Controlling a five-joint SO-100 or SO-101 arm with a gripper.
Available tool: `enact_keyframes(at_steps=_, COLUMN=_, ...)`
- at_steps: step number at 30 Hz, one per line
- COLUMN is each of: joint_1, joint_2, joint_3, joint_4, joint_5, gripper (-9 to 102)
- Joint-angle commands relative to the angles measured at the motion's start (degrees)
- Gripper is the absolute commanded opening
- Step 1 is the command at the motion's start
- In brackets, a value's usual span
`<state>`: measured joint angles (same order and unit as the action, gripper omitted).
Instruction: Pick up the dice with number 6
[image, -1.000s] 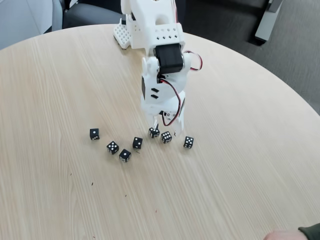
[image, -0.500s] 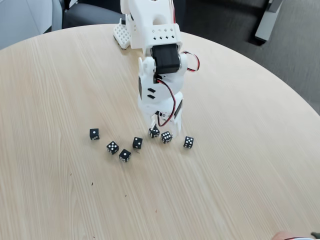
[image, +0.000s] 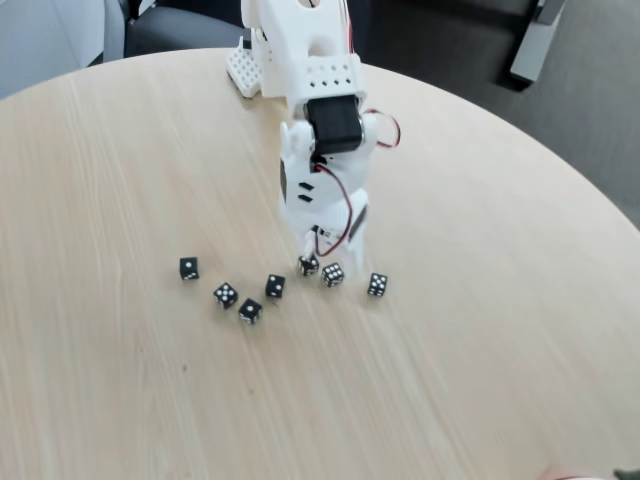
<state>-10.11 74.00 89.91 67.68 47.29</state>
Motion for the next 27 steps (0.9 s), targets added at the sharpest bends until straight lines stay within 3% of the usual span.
enact_keyframes(at_steps=1, joint_1=0.44, joint_2=-1.58, joint_3=-0.88, joint_4=0.44, joint_5=1.85, gripper=19)
enact_keyframes(at_steps=18, joint_1=0.53, joint_2=-2.46, joint_3=-0.97, joint_4=-0.26, joint_5=13.45, gripper=19)
enact_keyframes(at_steps=27, joint_1=0.44, joint_2=-1.14, joint_3=-1.76, joint_4=0.35, joint_5=14.15, gripper=19)
